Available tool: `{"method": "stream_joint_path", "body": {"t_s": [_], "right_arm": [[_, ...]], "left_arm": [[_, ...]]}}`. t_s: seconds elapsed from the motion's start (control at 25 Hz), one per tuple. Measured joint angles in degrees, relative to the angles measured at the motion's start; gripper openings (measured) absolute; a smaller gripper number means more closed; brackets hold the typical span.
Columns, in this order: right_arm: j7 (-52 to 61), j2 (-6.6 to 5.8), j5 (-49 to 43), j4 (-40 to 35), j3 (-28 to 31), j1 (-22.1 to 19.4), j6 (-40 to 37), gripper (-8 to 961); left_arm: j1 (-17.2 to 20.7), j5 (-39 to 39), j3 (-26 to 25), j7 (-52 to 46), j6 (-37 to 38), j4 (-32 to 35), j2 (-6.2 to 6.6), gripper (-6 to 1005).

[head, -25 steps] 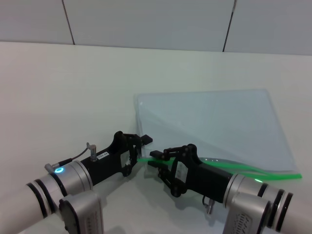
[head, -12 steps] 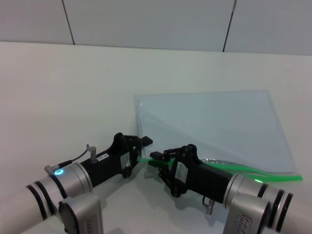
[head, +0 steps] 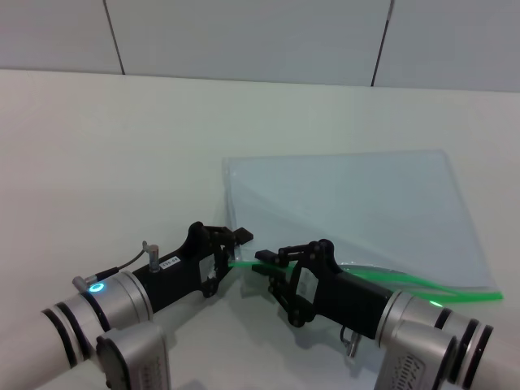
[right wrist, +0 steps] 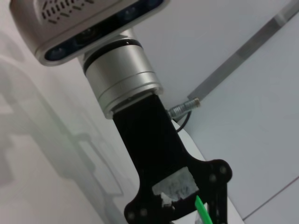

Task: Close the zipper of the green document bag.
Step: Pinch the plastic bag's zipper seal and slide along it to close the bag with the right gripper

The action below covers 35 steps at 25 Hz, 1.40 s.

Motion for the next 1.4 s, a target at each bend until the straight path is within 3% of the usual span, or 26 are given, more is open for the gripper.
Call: {"method": "stream_joint_path", "body": {"t_s": [1.4], "right_arm": [[-6.3, -0.43, 0.0, 2.3, 8.8, -7.2, 2.8, 81]], "left_arm": [[1.5, -0.5, -0.5, 0.8, 0.0, -0.4, 0.09, 104]]}}
